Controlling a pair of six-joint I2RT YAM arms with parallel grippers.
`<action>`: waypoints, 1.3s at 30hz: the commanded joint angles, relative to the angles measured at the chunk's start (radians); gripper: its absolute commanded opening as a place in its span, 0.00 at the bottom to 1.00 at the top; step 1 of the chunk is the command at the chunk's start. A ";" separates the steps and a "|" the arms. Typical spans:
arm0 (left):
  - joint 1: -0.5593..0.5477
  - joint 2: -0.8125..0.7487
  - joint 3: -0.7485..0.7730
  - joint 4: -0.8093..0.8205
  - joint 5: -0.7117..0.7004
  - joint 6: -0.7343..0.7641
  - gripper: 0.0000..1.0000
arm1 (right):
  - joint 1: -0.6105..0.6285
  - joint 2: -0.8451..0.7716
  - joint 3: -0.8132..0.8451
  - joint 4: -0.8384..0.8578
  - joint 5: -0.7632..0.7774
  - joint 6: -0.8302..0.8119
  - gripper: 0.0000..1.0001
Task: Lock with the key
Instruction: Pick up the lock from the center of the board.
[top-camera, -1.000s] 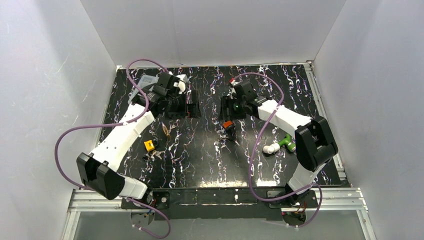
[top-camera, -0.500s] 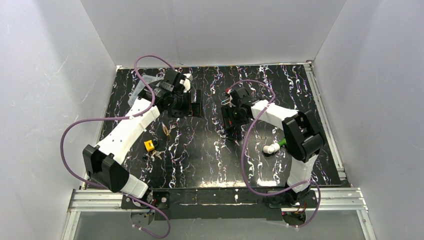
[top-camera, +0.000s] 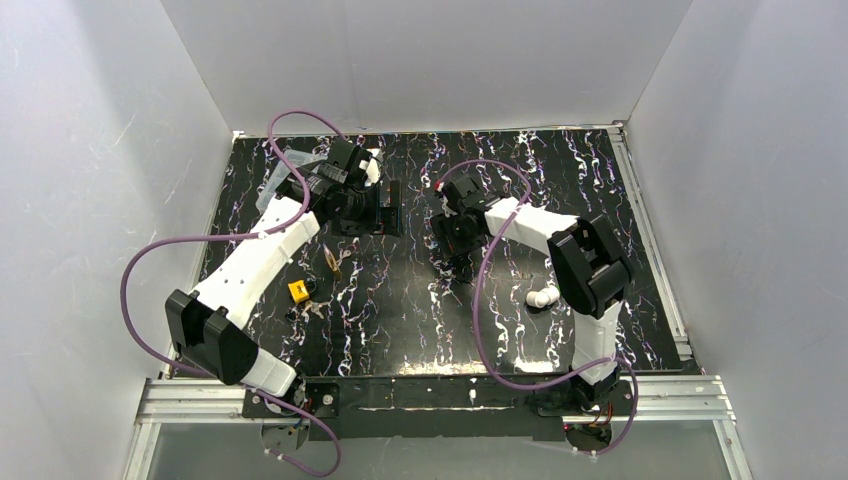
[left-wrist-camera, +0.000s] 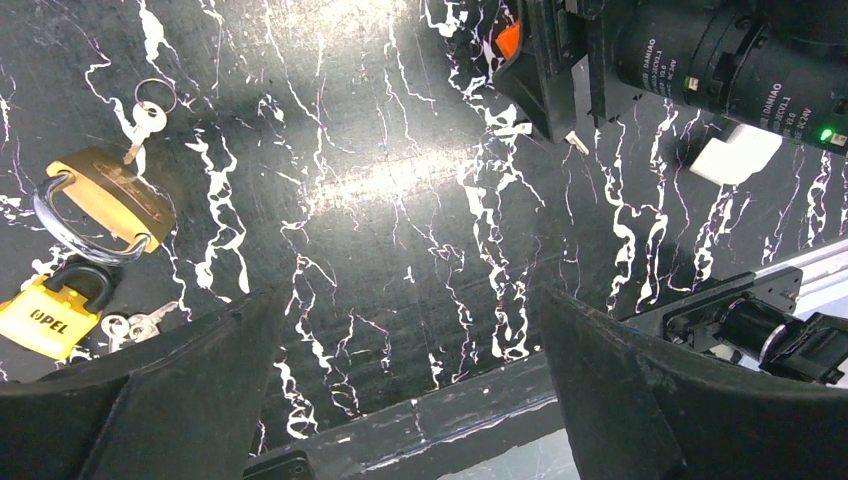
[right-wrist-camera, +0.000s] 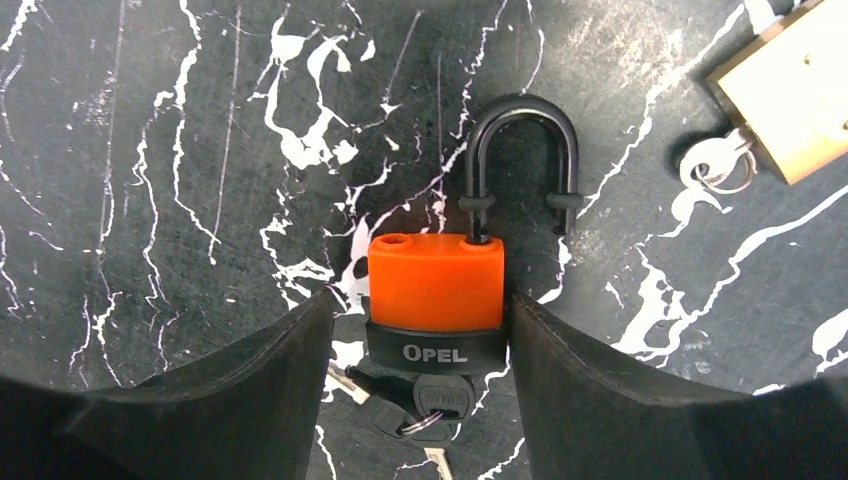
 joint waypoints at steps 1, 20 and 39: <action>-0.003 -0.019 0.016 -0.027 -0.026 0.010 0.98 | -0.001 0.013 0.031 -0.047 0.052 -0.003 0.68; -0.003 -0.012 0.040 0.001 0.027 0.103 0.98 | -0.013 -0.210 0.026 -0.090 -0.180 0.062 0.01; -0.004 -0.038 0.282 -0.049 0.314 0.242 0.98 | -0.067 -0.674 -0.094 0.081 -0.960 0.134 0.01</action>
